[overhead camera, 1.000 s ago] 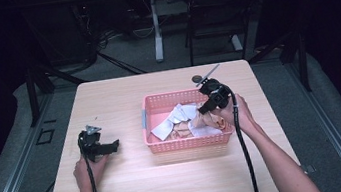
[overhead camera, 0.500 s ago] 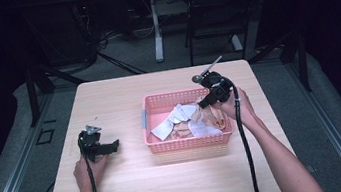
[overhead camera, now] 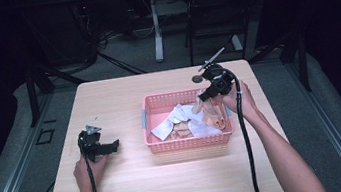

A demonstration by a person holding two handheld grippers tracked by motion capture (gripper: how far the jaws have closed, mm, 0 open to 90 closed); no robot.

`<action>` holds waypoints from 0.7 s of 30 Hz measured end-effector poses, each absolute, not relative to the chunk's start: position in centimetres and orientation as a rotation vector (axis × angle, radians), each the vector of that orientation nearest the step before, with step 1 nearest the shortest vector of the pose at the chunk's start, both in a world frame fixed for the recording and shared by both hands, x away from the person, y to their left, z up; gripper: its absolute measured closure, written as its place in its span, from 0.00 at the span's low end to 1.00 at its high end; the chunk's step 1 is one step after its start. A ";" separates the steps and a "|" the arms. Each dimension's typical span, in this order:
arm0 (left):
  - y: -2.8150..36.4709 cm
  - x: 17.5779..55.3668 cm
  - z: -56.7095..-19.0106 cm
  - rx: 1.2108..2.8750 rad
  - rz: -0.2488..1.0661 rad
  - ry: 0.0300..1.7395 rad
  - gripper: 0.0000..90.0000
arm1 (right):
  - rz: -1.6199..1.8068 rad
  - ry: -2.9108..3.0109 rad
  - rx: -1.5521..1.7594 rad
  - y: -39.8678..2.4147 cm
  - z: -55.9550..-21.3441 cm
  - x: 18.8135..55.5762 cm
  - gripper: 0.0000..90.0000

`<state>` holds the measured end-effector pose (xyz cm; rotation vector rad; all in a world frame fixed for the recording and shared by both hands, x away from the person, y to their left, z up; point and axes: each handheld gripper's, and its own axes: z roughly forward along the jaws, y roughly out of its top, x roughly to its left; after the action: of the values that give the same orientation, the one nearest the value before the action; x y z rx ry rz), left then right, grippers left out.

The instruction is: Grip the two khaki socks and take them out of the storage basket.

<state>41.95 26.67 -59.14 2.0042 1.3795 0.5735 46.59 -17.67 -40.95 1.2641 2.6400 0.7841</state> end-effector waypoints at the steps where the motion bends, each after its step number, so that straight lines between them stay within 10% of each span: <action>1: 26.7 41.9 -59.1 2.004 0.573 1.379 0.00 | 0.784 2.640 1.264 -17.7 -41.0 46.6 0.93; 21: 26.7 41.9 -59.1 2.004 0.573 1.380 0.00 | 0.838 2.565 1.302 -19.7 -38.4 47.3 0.93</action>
<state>41.95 26.67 -59.14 2.0044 1.3796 0.5732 47.29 -19.72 -38.41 1.3015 2.5647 0.8377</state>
